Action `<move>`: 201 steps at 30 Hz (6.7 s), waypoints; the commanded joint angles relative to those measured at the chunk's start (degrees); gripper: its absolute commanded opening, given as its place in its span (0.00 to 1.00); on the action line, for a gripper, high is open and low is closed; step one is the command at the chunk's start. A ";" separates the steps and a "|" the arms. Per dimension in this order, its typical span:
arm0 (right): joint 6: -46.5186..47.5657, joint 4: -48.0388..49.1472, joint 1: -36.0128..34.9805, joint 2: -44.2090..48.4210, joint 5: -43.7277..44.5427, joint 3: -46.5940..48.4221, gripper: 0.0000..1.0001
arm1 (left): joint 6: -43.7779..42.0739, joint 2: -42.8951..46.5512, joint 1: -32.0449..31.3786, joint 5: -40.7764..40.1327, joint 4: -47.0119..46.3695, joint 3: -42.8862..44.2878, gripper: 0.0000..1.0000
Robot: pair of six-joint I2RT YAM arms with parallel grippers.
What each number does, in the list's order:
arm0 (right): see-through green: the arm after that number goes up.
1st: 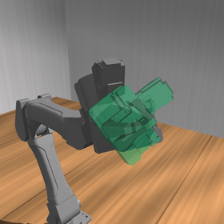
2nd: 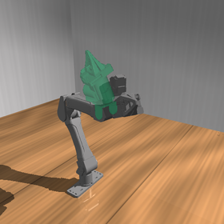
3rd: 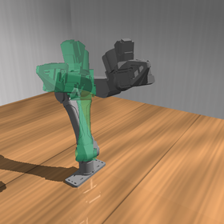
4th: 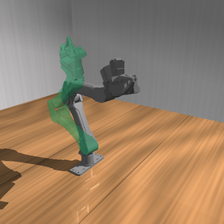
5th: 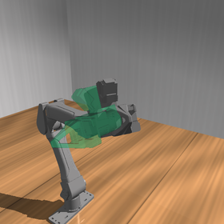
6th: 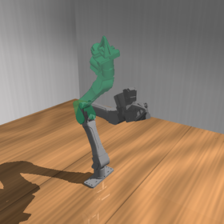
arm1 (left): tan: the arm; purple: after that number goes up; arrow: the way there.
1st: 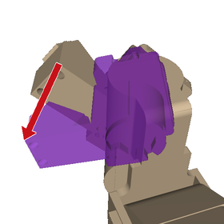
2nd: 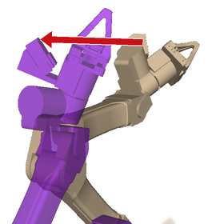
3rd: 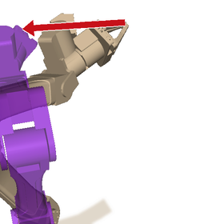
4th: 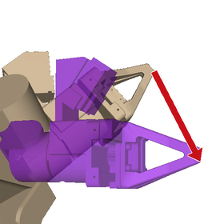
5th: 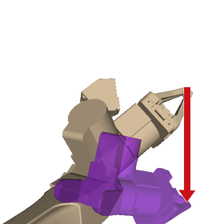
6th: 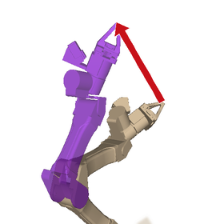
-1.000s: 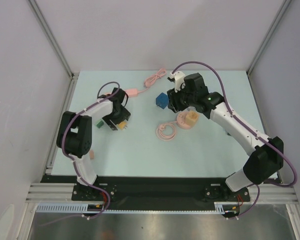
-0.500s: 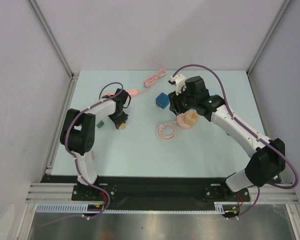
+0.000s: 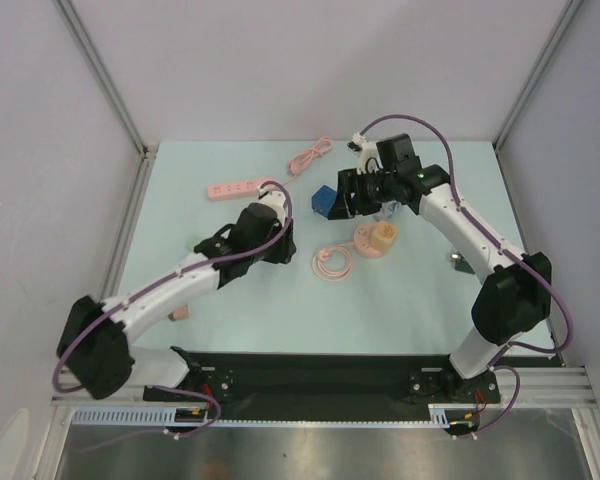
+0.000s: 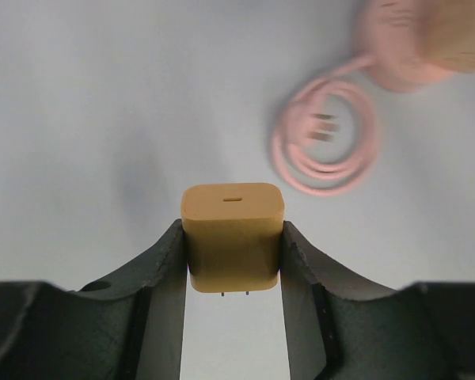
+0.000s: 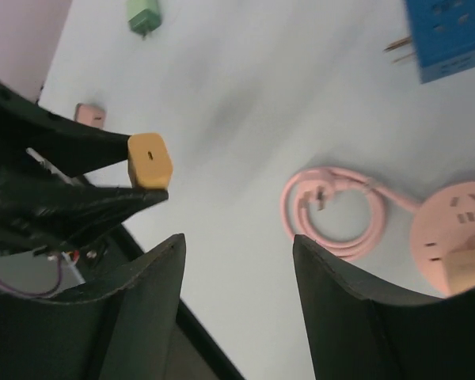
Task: Insert the plug
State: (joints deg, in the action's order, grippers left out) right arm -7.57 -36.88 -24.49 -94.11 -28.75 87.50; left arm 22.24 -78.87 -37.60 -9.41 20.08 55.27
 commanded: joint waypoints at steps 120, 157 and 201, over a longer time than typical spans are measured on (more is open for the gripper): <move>-27.94 -3.90 -2.67 -12.95 54.50 -5.06 0.00 | 5.27 18.84 -8.10 1.94 1.55 -5.60 0.71; -27.23 -6.27 -1.44 -14.00 48.88 -4.27 0.00 | 5.18 18.14 -7.75 0.62 1.72 -5.87 0.75; -25.65 -2.76 -2.14 -10.57 54.15 -4.18 0.00 | 5.01 16.38 -7.83 1.76 1.28 -5.17 0.76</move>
State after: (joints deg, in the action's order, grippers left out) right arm -32.99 -40.47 -26.57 -106.61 22.26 82.56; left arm 28.36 -62.63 -45.80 -7.79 22.06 49.43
